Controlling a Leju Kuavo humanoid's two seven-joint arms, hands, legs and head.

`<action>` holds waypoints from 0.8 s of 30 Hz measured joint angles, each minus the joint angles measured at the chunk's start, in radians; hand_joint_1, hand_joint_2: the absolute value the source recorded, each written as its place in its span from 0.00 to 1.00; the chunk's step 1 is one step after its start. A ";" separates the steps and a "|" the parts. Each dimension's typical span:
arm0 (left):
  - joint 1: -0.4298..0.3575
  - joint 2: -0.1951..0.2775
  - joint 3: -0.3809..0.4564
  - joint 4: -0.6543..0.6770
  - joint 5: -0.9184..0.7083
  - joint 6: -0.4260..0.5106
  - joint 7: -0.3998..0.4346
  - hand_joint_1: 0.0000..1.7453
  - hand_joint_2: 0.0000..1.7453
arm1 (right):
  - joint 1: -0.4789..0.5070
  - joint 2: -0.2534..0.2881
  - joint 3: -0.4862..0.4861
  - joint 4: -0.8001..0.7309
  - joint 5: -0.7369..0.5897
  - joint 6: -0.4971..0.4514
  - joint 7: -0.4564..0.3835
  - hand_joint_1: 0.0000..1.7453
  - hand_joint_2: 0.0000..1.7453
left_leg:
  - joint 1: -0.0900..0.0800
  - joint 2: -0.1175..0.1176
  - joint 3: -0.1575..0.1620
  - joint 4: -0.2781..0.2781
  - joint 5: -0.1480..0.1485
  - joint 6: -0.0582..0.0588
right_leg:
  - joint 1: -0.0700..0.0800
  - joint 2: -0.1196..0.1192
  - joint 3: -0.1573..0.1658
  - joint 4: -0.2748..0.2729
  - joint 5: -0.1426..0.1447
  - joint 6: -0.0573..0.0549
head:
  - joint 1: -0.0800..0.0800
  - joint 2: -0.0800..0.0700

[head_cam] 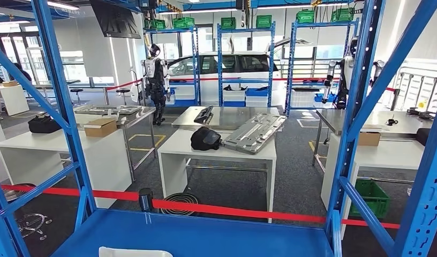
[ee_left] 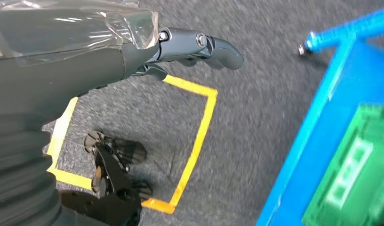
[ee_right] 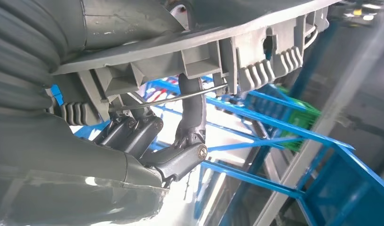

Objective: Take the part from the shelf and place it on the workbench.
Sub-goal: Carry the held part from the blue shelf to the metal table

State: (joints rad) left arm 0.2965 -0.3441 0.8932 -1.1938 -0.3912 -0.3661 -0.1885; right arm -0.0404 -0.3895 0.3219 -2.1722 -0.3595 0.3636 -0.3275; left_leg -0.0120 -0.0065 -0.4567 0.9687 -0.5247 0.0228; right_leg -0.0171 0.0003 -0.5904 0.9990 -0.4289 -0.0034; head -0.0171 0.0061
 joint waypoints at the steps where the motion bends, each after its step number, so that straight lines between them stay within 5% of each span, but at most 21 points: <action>1: 0.007 -0.001 -0.008 -0.004 0.014 0.010 0.011 0.00 1.00 | -0.003 -0.001 0.000 0.000 0.010 -0.010 0.008 1.00 1.00 | -0.003 0.001 -0.005 -0.007 0.008 0.003 | -0.003 0.000 -0.002 -0.004 0.008 0.007 | 0.000 0.000; 3: 0.020 -0.002 -0.028 -0.013 0.041 0.028 0.035 0.00 1.00 | -0.006 -0.001 0.000 0.001 0.032 -0.027 0.023 1.00 1.00 | -0.001 0.006 -0.016 -0.023 0.035 0.014 | -0.003 0.000 -0.013 0.008 -0.003 0.011 | 0.000 0.000; 6: 0.037 -0.003 -0.063 -0.024 0.071 0.048 0.071 0.00 1.00 | -0.002 0.009 0.001 -0.001 0.082 -0.055 0.056 1.00 1.00 | 0.003 0.010 -0.051 -0.036 0.076 0.025 | -0.003 0.000 -0.062 0.148 -0.124 -0.002 | 0.004 0.000; 7: 0.043 -0.003 -0.074 -0.027 0.075 0.055 0.082 0.00 1.00 | 0.001 0.016 0.001 -0.004 0.099 -0.062 0.069 1.00 1.00 | 0.003 0.011 -0.066 -0.034 0.088 0.024 | -0.004 -0.001 -0.077 0.213 -0.157 0.000 | 0.005 0.000; 9: 0.053 -0.003 -0.092 -0.035 0.073 0.060 0.099 0.00 1.00 | 0.004 0.030 0.003 -0.012 0.124 -0.067 0.088 1.00 1.00 | 0.004 0.014 -0.099 -0.027 0.110 0.020 | -0.008 -0.001 -0.074 0.283 -0.159 0.021 | 0.005 0.000; 10: 0.056 -0.003 -0.097 -0.039 0.066 0.059 0.106 0.00 1.00 | 0.004 0.034 0.004 -0.017 0.130 -0.068 0.091 1.00 1.00 | 0.006 0.015 -0.118 -0.019 0.119 0.016 | -0.011 -0.001 -0.047 0.267 -0.135 0.035 | 0.006 0.000; 12: 0.059 -0.002 -0.103 -0.047 0.040 0.043 0.114 0.00 1.00 | 0.003 0.037 0.004 -0.027 0.138 -0.068 0.073 1.00 1.00 | 0.010 0.015 -0.156 0.006 0.131 0.006 | -0.017 -0.001 0.051 0.143 -0.104 0.054 | 0.007 0.000; 14: 0.059 -0.002 -0.101 -0.053 0.006 0.018 0.114 0.00 1.00 | 0.003 0.037 0.003 -0.034 0.143 -0.067 0.032 1.00 1.00 | 0.009 0.014 -0.182 0.033 0.139 -0.005 | -0.016 0.001 0.122 0.029 -0.122 0.045 | 0.006 0.000; 17: 0.057 -0.001 -0.092 -0.057 -0.039 -0.015 0.103 0.00 1.00 | -0.005 0.033 0.000 -0.039 0.132 -0.062 0.000 1.00 1.00 | 0.012 0.010 -0.196 0.045 0.153 -0.023 | -0.012 0.002 0.114 0.006 -0.129 0.015 | 0.005 0.000; 19: 0.058 -0.001 -0.081 -0.058 -0.064 -0.032 0.096 0.00 1.00 | -0.011 0.027 -0.001 -0.040 0.113 -0.051 0.014 1.00 1.00 | 0.018 0.008 -0.208 0.076 0.103 -0.035 | -0.014 0.000 0.097 0.007 -0.110 -0.004 | 0.003 -0.001; 22: 0.048 -0.001 -0.059 -0.061 -0.102 -0.061 0.078 0.00 1.00 | -0.013 0.005 -0.001 -0.040 0.084 -0.026 0.027 1.00 1.00 | 0.023 0.006 -0.240 0.240 -0.049 -0.048 | -0.012 -0.002 0.057 0.008 -0.072 -0.014 | 0.001 0.000; 24: 0.038 -0.001 -0.040 -0.062 -0.128 -0.083 0.068 0.00 1.00 | -0.006 -0.010 -0.003 -0.039 0.075 -0.011 0.024 1.00 1.00 | 0.024 0.006 -0.235 0.320 -0.064 -0.049 | -0.009 -0.002 0.029 0.009 -0.048 -0.012 | 0.000 0.000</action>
State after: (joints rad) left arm 0.3347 -0.3448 0.8527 -1.2556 -0.5192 -0.4492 -0.1206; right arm -0.0468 -0.3998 0.3192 -2.2117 -0.2845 0.3523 -0.3036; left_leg 0.0119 -0.0001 -0.6913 1.2887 -0.5888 -0.0262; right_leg -0.0264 -0.0020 -0.5615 1.0085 -0.4769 -0.0150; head -0.0173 0.0060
